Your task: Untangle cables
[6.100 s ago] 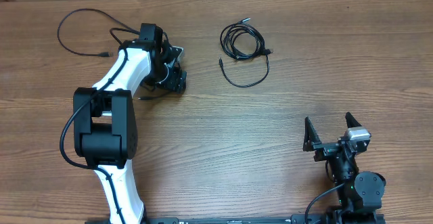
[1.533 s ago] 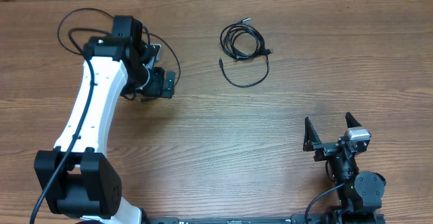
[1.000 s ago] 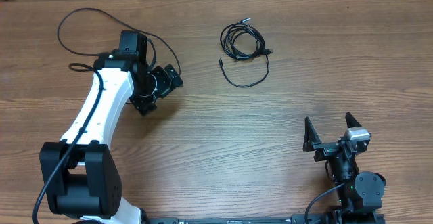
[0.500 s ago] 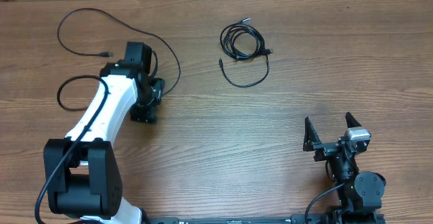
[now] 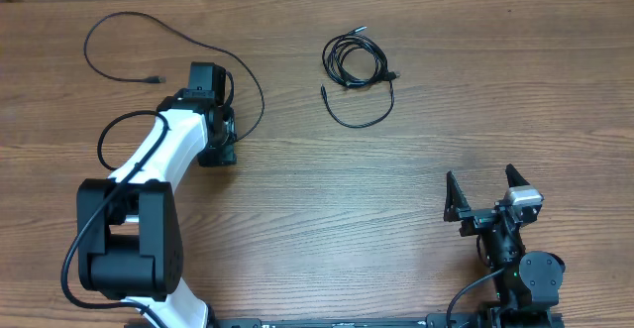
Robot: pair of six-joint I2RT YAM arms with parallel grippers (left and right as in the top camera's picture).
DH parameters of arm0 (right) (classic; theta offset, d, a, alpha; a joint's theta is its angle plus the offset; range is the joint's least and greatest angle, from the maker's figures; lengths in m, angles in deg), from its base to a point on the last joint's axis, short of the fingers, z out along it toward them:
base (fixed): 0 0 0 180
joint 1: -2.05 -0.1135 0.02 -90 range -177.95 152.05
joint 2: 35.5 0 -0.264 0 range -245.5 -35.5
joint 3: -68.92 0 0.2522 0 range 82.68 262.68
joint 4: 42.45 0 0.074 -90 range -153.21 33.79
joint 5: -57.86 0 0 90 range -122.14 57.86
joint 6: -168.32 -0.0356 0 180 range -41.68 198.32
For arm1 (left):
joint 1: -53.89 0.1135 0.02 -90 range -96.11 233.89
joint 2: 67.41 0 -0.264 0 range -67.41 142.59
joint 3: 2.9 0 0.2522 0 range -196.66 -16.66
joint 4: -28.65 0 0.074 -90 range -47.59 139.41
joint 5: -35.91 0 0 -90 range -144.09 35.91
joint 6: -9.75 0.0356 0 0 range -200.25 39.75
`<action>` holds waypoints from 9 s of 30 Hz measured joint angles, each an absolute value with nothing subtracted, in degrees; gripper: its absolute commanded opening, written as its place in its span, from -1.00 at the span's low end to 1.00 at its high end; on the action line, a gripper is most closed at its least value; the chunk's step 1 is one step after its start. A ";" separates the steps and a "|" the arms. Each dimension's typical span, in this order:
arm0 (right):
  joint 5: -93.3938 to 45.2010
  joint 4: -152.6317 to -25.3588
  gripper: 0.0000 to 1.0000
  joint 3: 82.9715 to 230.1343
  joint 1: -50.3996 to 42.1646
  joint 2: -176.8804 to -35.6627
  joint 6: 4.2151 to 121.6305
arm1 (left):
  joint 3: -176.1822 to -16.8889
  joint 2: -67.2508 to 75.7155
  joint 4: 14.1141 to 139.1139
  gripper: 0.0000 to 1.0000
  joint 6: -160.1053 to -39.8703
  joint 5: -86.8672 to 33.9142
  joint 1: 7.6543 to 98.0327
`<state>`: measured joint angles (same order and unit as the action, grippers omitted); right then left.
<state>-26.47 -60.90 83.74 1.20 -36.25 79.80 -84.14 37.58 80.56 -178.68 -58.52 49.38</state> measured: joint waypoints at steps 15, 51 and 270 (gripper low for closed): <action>-26.47 -60.90 1.00 83.74 1.20 -36.25 79.80 | -91.27 40.88 82.85 0.58 -174.51 -58.19 49.38; -26.47 -60.90 1.00 83.74 1.20 -36.25 79.77 | -92.25 48.00 77.61 -0.46 -153.94 -60.53 50.65; -26.47 -60.88 1.00 83.74 1.23 -36.25 79.82 | -174.81 51.04 122.98 -0.92 -116.33 -49.40 22.91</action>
